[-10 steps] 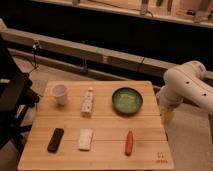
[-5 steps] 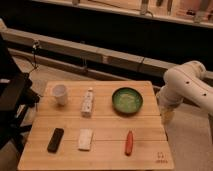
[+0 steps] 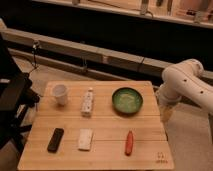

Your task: Pick up the ceramic bowl

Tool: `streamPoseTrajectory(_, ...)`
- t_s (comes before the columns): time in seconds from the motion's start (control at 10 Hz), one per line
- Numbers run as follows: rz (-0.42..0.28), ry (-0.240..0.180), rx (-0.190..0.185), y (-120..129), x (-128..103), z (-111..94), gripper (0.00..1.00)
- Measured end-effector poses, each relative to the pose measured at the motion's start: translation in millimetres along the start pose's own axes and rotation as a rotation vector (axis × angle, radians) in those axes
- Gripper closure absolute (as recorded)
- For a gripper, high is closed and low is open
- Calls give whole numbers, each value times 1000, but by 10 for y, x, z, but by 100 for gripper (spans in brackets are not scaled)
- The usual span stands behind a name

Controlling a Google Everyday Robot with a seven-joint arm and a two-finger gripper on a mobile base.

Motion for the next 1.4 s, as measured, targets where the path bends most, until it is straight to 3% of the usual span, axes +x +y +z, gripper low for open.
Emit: streamPoseTrajectory(1.4, -103, 16, 21, -242, -166, 136, 20)
